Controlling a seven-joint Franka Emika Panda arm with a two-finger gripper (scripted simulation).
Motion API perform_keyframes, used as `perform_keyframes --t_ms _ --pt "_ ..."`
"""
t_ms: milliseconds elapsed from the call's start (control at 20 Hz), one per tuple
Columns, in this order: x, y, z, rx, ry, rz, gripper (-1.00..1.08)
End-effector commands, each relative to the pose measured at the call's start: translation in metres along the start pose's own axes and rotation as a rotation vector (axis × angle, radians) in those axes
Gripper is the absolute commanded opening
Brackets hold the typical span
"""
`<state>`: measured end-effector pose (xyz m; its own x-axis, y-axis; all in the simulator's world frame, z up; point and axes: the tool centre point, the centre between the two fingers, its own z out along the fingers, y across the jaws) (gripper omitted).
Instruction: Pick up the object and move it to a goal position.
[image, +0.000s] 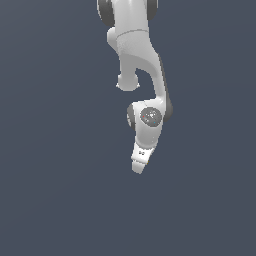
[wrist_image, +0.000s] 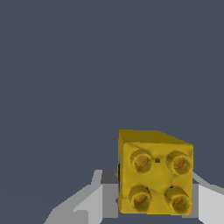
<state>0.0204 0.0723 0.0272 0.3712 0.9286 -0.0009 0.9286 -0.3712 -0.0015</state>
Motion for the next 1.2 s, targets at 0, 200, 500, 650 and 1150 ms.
perform_keyframes --t_ms 0,200,500,650,1150 --pt "0.0 -0.001 -0.008 -0.001 0.001 0.0 -1.0" --pt "-0.001 -0.004 -0.027 -0.002 0.0 0.0 -1.0" --pt "-0.002 -0.012 -0.074 -0.002 -0.001 -0.001 -1.0" --pt "-0.002 -0.017 -0.105 -0.002 -0.001 -0.002 -1.0" --pt "-0.004 -0.036 -0.228 -0.002 0.0 -0.003 -1.0"
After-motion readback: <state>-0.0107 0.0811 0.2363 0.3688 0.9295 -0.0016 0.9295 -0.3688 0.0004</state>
